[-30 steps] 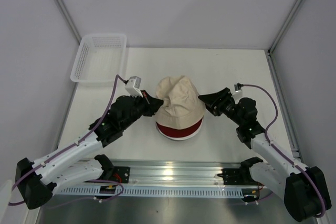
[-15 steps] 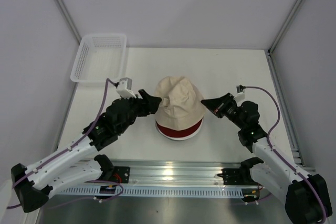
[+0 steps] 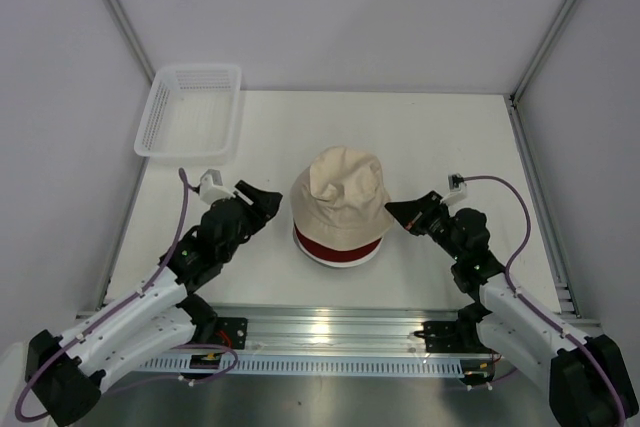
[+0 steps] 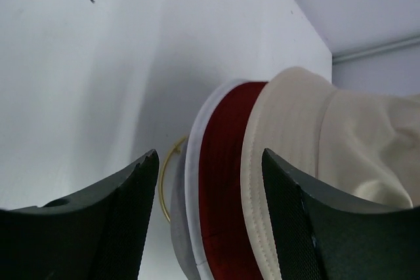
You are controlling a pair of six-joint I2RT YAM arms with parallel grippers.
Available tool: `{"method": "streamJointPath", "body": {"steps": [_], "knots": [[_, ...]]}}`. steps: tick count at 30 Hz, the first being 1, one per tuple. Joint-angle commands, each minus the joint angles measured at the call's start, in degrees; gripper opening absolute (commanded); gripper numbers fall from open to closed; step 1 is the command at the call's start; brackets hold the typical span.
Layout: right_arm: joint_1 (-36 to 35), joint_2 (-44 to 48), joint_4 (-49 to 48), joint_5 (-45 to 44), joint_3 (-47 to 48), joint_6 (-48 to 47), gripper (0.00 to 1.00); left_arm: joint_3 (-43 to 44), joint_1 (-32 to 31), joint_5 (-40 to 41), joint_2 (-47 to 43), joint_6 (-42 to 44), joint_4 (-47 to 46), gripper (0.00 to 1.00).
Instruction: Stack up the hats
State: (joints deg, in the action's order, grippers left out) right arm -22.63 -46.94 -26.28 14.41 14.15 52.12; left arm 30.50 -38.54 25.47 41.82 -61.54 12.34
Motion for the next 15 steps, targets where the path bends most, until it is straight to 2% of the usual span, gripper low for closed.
{"method": "streamJointPath", "body": {"steps": [1,9,15], "knots": [[-1.10,0.62,-2.37,-2.98,-0.27,-4.39,0.00,-1.93,0.93,-7.27,0.80,-4.03,-11.78,0.67],[-2.15,-1.22,-3.07,-3.69,-0.35,-5.36,0.00,-3.60,1.28,-14.74,8.00,-6.40,-22.42,0.68],[-2.50,-1.75,-3.77,-3.95,-0.35,-5.45,0.00,-5.80,1.37,-14.40,8.71,-8.95,-27.00,0.68]]}}
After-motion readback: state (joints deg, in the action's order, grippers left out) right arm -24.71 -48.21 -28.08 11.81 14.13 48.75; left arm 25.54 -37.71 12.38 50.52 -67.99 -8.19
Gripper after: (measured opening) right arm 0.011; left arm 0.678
